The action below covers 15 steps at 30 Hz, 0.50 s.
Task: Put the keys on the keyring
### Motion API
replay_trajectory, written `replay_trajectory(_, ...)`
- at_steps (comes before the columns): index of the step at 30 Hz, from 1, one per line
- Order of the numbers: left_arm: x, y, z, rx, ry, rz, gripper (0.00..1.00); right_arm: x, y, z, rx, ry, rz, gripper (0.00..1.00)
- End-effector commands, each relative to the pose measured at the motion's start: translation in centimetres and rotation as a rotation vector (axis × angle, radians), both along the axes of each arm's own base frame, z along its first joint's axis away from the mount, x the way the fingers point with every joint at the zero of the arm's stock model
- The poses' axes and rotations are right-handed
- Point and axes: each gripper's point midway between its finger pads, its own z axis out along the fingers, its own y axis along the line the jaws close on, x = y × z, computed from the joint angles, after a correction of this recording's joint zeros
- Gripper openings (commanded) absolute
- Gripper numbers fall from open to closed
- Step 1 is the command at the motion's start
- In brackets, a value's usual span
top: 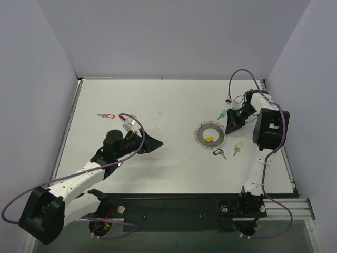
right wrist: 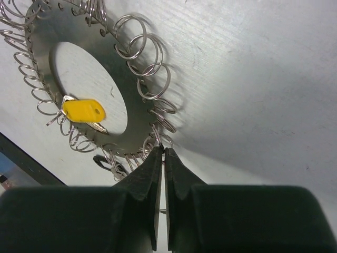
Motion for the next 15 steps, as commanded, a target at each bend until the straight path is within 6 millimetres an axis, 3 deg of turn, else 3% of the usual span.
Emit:
replay_trajectory(1,0.0,-0.2,2.0,-0.034,-0.07,-0.013,0.79,-0.2,1.0,3.9,0.056,-0.068,0.037,0.0)
replay_trajectory(15,-0.3,-0.9,3.7,-0.046,-0.166,-0.077,0.78,-0.9,3.3,8.9,-0.073,-0.325,0.236,0.0)
